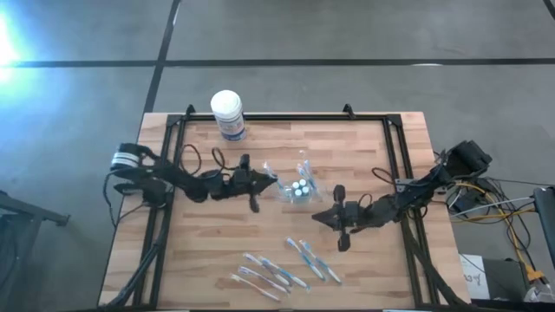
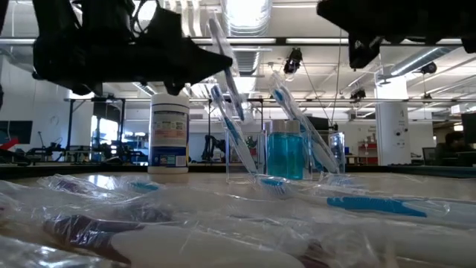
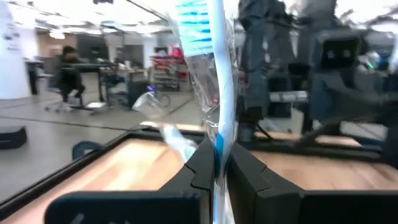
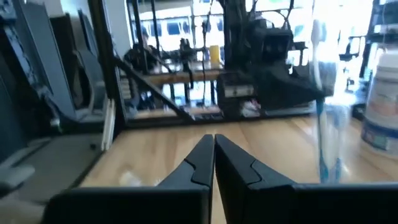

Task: Pick & Place toothbrushing station
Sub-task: Put the blue toothbrush into the transparent organizer

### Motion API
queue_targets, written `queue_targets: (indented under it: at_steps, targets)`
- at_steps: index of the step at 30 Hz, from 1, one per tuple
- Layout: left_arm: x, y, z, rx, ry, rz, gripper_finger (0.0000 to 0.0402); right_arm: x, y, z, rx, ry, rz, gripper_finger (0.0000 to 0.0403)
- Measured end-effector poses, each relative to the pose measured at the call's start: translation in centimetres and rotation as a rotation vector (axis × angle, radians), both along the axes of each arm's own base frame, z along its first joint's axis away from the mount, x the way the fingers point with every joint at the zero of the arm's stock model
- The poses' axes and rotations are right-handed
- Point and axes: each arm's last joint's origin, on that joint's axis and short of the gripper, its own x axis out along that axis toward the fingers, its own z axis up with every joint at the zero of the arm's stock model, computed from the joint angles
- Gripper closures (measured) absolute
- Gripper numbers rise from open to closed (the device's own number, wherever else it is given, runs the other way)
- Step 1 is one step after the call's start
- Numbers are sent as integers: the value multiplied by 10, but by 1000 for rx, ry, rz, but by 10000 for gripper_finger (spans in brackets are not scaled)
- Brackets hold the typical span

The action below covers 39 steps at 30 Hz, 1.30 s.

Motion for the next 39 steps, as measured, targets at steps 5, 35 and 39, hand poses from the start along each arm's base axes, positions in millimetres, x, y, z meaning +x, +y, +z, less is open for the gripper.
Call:
queue_targets:
  at_steps: [5,35,39]
  targets:
    - [12,0,-18,-53,35,31,379,-8,-1,-8,4,25,9,394]
    - [20,-3,-49,-47,172,6,261,-1,3,-3,-3,30,9,394]
    - [19,-4,-39,-38,154,3,236,-1,3,-3,-2,30,9,394]
